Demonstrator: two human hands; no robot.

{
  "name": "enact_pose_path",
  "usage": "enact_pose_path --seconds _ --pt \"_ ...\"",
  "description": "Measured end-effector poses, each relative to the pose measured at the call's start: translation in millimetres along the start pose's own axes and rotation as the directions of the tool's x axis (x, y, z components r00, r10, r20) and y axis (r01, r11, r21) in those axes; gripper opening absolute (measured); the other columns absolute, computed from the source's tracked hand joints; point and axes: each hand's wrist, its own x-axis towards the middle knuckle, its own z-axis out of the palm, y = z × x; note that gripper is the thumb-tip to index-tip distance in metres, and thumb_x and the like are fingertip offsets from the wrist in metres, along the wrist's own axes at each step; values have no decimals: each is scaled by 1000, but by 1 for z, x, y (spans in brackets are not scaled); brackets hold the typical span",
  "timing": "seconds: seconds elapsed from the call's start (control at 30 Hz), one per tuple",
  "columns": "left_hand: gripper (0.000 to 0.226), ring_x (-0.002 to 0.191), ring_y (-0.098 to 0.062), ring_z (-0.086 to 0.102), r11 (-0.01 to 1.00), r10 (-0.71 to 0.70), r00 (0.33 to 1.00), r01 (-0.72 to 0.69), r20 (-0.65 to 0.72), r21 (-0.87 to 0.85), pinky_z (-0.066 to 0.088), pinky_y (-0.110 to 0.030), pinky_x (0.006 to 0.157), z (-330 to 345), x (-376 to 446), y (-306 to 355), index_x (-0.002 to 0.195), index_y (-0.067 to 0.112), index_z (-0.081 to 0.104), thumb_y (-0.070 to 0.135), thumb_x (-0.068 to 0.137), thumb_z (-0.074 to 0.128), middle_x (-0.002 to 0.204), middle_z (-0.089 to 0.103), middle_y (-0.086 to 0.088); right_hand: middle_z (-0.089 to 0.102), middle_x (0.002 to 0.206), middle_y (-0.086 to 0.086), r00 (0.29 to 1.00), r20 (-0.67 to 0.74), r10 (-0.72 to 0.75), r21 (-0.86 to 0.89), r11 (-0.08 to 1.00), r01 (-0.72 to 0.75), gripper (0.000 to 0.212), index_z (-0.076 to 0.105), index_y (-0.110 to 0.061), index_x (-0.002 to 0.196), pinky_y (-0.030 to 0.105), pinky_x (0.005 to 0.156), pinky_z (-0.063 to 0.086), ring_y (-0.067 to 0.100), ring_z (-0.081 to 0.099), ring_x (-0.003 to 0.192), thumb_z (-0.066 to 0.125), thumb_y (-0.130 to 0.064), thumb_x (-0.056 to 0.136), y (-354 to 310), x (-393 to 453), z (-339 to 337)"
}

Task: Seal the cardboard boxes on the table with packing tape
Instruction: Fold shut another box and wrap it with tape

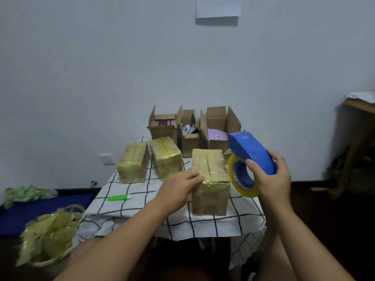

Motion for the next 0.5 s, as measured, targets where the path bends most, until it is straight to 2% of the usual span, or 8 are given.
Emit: enact_pose_path --seconds 0.07,0.13,0.17,0.23,0.3,0.37,0.43,0.5 --pt "26 83 -25 70 999 -29 999 31 -42 45 58 -34 52 0 2 -10 109 19 72 18 84 65 105 72 -2 60 117 -11 999 31 18 29 999 -19 51 57 -32 122 35 87 56 15 60 109 84 -28 78 -2 1 0" --pt "30 84 -25 71 997 -60 994 65 -93 47 58 -35 53 5 1 -17 107 19 73 27 88 52 105 72 0 61 118 -4 996 81 25 46 999 -28 49 59 -28 122 29 82 54 17 62 107 83 -23 79 -5 5 -2" --pt "31 90 -25 70 994 -104 990 106 -100 16 59 -37 60 8 0 -15 109 20 73 28 90 50 109 71 1 62 117 -1 993 114 25 45 999 -31 48 60 -26 122 29 81 54 18 62 105 82 -21 80 -7 7 -4" --pt "32 114 -23 60 967 -247 969 247 14 -59 54 -40 88 10 1 -7 125 23 66 28 95 55 129 62 2 64 113 3 984 176 37 53 997 -47 48 62 -24 121 35 82 57 20 64 99 83 -20 79 -14 11 -9" --pt "46 138 -19 35 936 -336 923 349 187 -44 31 -39 111 9 -1 -3 144 29 47 38 98 52 151 41 8 66 108 4 966 252 51 82 994 -74 52 64 -26 118 32 72 57 20 66 86 85 -29 70 -23 12 -16" --pt "55 147 -16 17 908 -370 894 405 251 -104 15 -42 118 -2 1 1 150 31 35 47 99 47 157 30 11 68 100 0 943 329 54 111 989 -95 57 65 -29 115 23 62 55 16 66 75 81 -38 61 -33 12 -22" --pt "50 142 -19 31 826 -446 881 473 158 -306 26 -45 116 -19 10 15 143 25 47 48 99 46 148 46 7 71 95 -6 917 396 44 127 987 -103 63 66 -28 115 22 61 54 13 68 72 79 -43 56 -41 11 -27" --pt "48 112 -20 60 606 -610 777 585 157 -539 47 -45 97 -40 23 32 115 15 68 53 98 43 116 69 -1 72 96 -6 891 454 30 121 988 -95 65 65 -27 116 24 63 55 14 69 75 76 -47 55 -48 10 -28"
